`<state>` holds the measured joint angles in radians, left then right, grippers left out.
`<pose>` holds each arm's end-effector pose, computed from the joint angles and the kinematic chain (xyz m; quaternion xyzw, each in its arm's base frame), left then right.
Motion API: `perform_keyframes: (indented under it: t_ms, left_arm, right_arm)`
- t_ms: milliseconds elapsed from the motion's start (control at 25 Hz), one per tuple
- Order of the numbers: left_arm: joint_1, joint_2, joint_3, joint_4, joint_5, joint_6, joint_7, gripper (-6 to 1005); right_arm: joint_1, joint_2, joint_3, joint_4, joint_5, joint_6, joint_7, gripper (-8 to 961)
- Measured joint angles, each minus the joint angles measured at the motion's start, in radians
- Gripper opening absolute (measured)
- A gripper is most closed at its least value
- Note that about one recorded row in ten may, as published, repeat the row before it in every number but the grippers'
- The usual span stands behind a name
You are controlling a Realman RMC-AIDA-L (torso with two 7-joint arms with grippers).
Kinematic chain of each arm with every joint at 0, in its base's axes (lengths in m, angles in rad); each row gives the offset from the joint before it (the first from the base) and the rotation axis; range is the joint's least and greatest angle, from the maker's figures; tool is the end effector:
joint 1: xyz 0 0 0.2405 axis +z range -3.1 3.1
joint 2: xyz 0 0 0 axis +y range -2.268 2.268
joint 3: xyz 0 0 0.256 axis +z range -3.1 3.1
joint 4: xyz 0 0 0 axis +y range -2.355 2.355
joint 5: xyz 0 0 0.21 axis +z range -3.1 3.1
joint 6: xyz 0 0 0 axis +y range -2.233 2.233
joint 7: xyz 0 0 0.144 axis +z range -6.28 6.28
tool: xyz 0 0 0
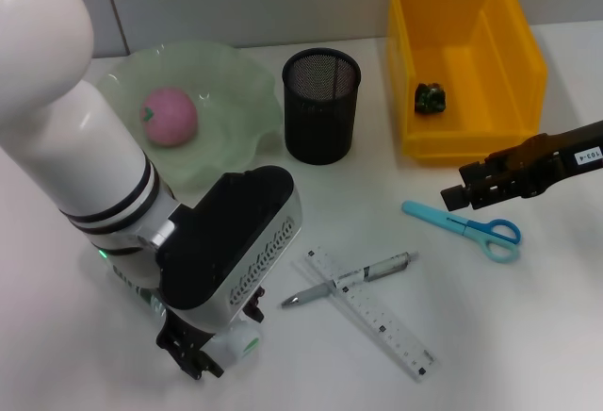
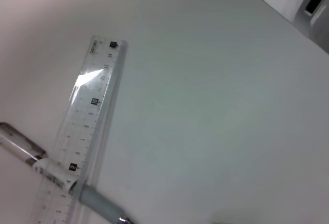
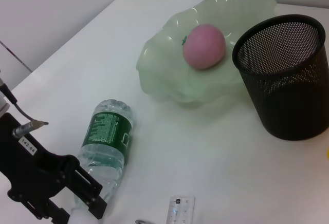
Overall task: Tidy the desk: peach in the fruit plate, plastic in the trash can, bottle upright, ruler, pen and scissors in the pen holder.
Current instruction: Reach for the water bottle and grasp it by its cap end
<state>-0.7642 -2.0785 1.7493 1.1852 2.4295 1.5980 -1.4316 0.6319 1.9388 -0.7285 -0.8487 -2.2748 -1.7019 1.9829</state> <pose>-0.1417 0.3171 -0.0749 0.9026 -0.3319 -0.2391 0.1344 0.2565 0.3564 0.0678 -0.9212 0.3727 0.0799 0.0776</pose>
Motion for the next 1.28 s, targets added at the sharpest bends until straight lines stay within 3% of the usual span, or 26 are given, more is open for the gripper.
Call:
perform_keyframes:
  t_ms: [200, 800, 1080, 1280]
  left_arm:
    - [0.001, 0.000, 0.008, -0.003, 0.000, -0.013, -0.001, 679]
    - [0.001, 0.000, 0.022, -0.013, 0.011, -0.041, -0.010, 546]
    - [0.000, 0.000, 0.022, -0.017, 0.011, -0.041, -0.010, 440]
    - [0.002, 0.000, 0.015, -0.018, 0.011, -0.037, 0.001, 441]
  right_arm:
    - [0.000, 0.000, 0.000, 0.004, 0.000, 0.000, 0.000, 753]
    - [0.000, 0.000, 0.000, 0.007, 0.002, 0.001, -0.001, 753]
    - [0.000, 0.000, 0.000, 0.007, 0.002, 0.001, -0.001, 752]
    - [0.000, 0.000, 0.001, 0.007, 0.002, 0.002, -0.002, 752]
